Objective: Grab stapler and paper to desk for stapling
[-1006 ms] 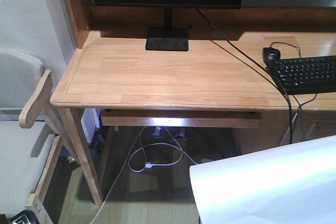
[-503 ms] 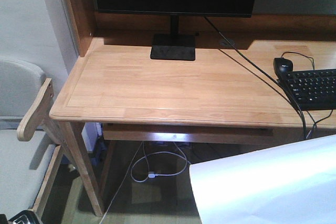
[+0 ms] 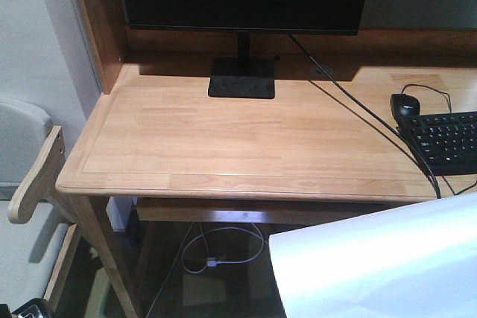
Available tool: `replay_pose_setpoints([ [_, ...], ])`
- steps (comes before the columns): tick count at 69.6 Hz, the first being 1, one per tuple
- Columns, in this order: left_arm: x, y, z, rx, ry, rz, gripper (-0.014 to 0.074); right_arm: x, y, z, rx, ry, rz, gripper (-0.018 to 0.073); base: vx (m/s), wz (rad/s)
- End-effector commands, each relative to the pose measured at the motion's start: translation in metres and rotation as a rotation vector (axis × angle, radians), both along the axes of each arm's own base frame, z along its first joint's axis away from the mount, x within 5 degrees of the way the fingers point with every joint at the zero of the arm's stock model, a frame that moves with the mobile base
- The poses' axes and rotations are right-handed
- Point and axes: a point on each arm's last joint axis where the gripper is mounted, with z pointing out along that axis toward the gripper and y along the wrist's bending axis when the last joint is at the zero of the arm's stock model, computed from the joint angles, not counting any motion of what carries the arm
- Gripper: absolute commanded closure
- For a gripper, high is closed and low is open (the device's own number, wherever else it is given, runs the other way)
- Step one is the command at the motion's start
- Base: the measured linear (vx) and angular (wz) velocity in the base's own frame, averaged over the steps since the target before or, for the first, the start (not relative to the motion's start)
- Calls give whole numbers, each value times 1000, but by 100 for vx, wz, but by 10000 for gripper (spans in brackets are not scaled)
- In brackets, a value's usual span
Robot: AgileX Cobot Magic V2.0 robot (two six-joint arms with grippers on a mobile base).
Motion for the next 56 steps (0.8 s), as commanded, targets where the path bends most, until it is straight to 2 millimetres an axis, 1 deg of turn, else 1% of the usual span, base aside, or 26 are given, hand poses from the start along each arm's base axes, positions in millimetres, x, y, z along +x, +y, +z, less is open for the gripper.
replay_pose_setpoints([
  [1,1,1,18,-110,-73,23,603,-2,1,2,6,-37,13,569,10,-2],
  [56,1,1,18,-110,-73,23,603,-2,1,2,6,-37,13,569,8,-1],
])
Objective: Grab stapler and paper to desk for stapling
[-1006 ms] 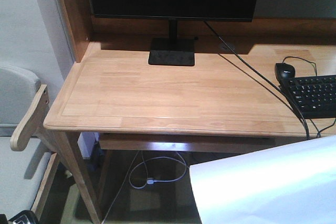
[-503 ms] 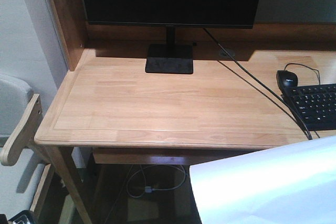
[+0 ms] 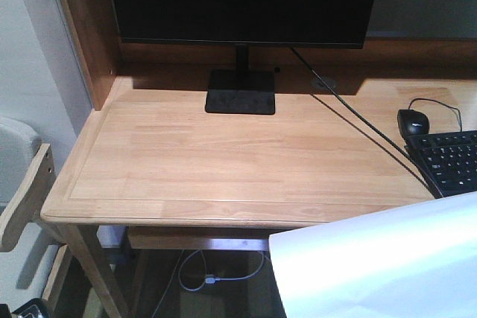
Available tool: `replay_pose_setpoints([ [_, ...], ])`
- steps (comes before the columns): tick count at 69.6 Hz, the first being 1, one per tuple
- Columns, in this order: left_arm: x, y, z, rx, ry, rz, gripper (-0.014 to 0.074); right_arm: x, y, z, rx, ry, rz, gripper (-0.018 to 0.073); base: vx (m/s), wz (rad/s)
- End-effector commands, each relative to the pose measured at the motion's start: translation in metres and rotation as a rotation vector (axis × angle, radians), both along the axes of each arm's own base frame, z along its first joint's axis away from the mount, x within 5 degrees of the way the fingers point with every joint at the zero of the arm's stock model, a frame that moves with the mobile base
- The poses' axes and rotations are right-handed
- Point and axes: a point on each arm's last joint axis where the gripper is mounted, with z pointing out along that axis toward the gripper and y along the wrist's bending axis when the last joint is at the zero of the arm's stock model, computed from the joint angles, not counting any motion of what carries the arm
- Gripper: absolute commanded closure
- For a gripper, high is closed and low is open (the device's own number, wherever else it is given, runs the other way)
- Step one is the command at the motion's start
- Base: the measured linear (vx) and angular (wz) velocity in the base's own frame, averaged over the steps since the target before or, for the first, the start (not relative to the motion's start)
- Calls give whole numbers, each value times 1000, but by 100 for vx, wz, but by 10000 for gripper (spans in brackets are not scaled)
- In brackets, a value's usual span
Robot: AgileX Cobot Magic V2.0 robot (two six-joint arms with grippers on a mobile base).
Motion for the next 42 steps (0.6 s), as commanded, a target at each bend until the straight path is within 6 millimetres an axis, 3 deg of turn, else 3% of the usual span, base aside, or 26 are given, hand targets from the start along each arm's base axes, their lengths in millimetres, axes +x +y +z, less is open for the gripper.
replay_pose_setpoints([
  [1,1,1,18,-110,-73,23,603,-2,1,2,6,-37,13,569,6,0],
  [42,1,1,18,-110,-73,23,603,-2,1,2,6,-37,13,569,6,-1],
])
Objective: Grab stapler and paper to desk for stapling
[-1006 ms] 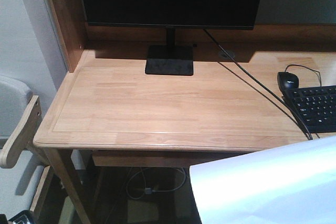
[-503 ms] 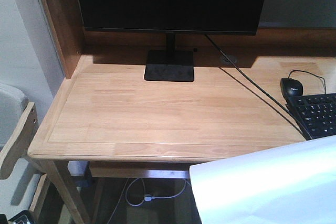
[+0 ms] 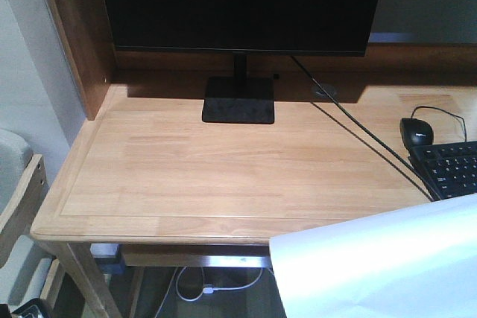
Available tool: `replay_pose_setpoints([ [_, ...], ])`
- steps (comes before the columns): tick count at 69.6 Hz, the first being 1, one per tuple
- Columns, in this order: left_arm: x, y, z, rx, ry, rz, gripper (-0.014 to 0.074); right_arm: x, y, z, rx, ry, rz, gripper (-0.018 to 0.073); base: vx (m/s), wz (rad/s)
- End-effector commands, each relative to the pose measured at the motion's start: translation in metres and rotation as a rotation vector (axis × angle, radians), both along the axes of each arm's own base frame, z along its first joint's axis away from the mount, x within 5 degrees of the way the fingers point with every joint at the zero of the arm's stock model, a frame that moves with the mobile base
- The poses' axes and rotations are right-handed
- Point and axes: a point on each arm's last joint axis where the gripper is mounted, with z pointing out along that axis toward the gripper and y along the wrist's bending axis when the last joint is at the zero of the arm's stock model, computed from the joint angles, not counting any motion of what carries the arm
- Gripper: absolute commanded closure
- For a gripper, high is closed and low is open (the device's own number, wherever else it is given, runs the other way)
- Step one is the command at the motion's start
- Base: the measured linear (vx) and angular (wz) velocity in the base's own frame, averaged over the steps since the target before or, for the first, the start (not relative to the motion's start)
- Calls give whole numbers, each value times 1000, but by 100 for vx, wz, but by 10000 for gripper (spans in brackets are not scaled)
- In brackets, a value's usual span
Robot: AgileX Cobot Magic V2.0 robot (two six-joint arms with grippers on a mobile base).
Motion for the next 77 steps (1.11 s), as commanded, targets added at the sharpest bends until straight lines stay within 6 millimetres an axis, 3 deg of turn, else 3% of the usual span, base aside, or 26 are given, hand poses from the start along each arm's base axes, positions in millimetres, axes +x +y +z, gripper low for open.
replay_pose_setpoints([
  [1,1,1,18,-110,-73,23,603,-2,1,2,6,-37,13,569,6,0],
  [77,1,1,19,-112,-74,23,603,-2,1,2,6,-37,13,569,1,0],
])
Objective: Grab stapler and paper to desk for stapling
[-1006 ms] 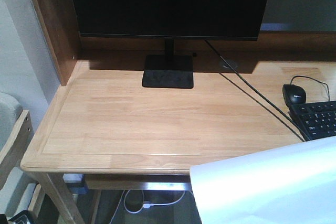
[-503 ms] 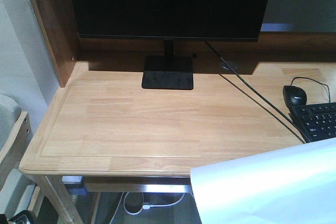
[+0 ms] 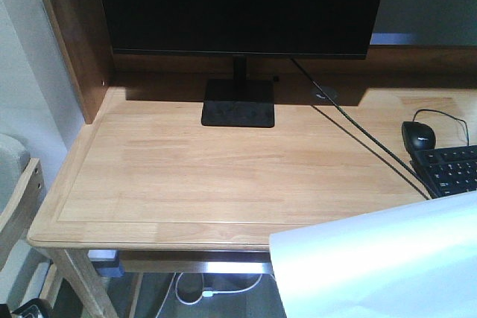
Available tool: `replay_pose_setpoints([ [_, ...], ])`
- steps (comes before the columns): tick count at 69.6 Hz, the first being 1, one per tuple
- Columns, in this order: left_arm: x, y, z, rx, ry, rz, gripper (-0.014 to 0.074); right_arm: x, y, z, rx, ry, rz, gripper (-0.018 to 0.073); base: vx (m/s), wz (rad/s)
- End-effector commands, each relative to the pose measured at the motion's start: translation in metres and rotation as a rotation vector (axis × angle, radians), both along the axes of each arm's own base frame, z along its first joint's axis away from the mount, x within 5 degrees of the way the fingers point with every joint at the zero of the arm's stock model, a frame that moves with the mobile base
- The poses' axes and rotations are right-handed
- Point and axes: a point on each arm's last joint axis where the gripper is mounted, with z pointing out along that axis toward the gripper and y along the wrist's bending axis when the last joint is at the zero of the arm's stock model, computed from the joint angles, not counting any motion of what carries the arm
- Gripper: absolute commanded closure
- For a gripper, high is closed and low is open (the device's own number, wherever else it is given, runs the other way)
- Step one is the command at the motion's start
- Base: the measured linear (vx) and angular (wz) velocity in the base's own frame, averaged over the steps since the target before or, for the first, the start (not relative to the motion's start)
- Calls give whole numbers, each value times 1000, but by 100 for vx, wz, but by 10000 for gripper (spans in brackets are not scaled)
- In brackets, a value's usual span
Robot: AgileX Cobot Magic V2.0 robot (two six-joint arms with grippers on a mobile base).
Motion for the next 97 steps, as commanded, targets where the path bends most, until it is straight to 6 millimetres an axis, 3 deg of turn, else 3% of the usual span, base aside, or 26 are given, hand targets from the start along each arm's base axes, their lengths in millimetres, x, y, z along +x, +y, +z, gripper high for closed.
replay_pose_setpoints([
  [1,1,1,19,-112,-74,23,603,-2,1,2,6,-37,13,569,0,0],
  [23,2,1,19,-116,-82,28,603,-2,1,2,6,-37,13,569,0,0],
  [39,4,2,28,-198,-126,60,603,-2,1,2,6,-37,13,569,0,0],
  [47,15,1,37,-286,-148,114,603,-2,1,2,6,-37,13,569,0,0],
  [56,40,-11,52,-276,-144,158,603,-2,1,2,6,-37,13,569,0,0],
  [78,143,-79,68,10,58,165,603,-2,1,2,6,-37,13,569,0,0],
  [89,189,-111,56,163,165,116,603,-2,1,2,6,-37,13,569,0,0],
  [97,215,-124,48,183,213,113,603,-2,1,2,6,-37,13,569,0,0],
])
